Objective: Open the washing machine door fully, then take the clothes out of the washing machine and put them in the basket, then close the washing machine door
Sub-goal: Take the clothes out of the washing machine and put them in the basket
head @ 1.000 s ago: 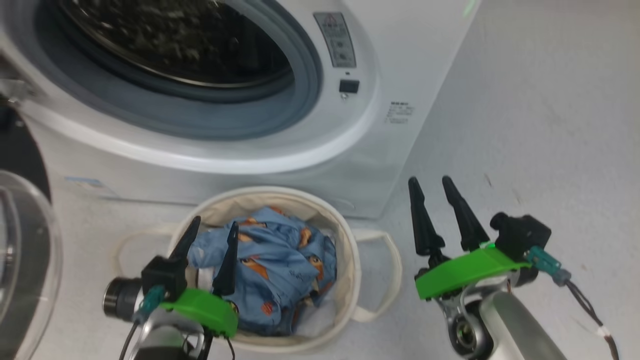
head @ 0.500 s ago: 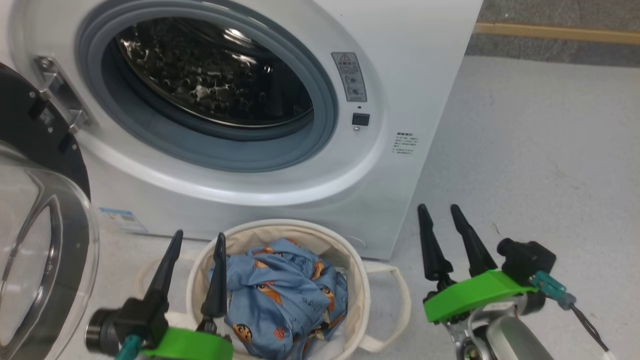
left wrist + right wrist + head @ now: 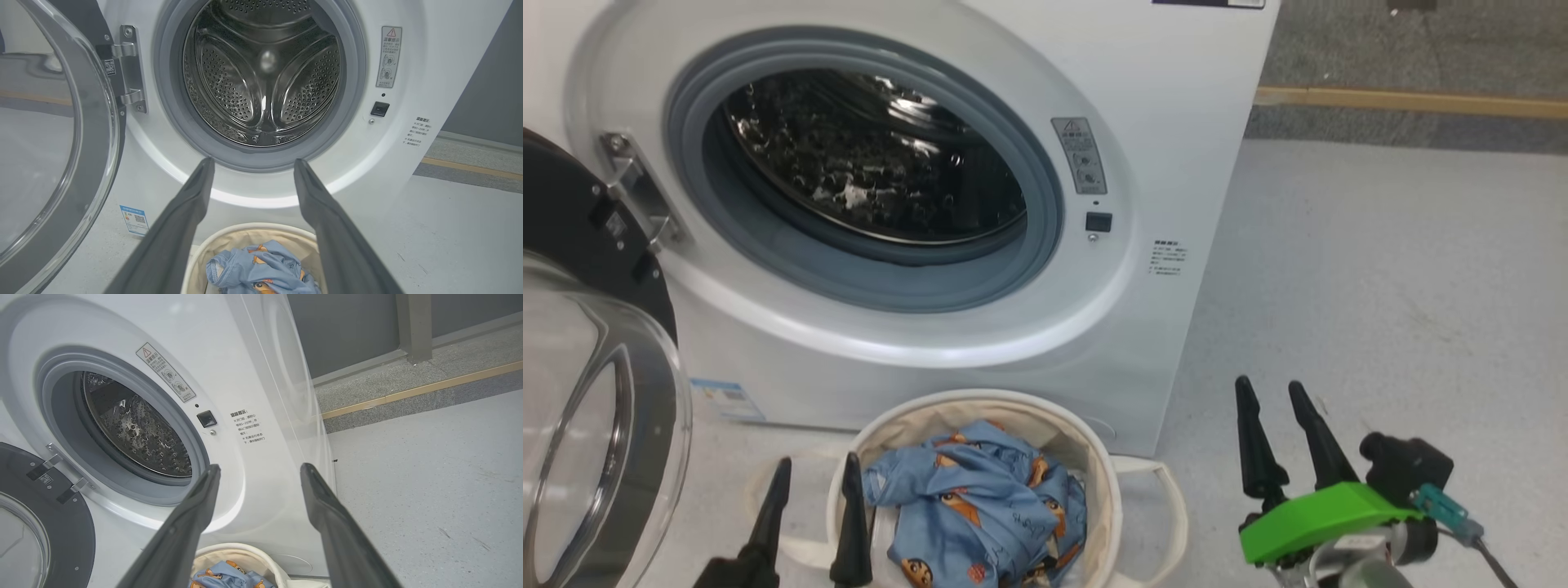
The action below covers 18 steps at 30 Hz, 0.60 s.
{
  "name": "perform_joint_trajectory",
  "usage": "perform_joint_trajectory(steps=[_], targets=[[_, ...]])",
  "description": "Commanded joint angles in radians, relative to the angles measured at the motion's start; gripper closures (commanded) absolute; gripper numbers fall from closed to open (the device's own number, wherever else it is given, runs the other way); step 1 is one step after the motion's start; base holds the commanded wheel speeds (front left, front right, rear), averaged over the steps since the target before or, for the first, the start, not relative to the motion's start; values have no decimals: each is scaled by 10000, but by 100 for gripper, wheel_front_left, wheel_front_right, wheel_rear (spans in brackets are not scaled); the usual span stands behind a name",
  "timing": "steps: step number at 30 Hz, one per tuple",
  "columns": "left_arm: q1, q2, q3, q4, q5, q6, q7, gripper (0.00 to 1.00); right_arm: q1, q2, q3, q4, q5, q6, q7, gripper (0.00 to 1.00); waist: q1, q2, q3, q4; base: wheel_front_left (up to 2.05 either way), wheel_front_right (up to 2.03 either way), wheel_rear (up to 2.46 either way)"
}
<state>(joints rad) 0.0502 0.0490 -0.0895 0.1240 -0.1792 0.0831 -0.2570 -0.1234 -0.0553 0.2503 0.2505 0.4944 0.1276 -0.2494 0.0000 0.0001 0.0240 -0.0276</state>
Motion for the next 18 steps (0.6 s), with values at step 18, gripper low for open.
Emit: perform_joint_trajectory(steps=[18], targets=[[79, 13, 147, -379, 45, -147, -47, 0, -24, 51, 285, -35, 283, 31, -124, 0, 0, -1, -502, -365, 0, 0, 0]])
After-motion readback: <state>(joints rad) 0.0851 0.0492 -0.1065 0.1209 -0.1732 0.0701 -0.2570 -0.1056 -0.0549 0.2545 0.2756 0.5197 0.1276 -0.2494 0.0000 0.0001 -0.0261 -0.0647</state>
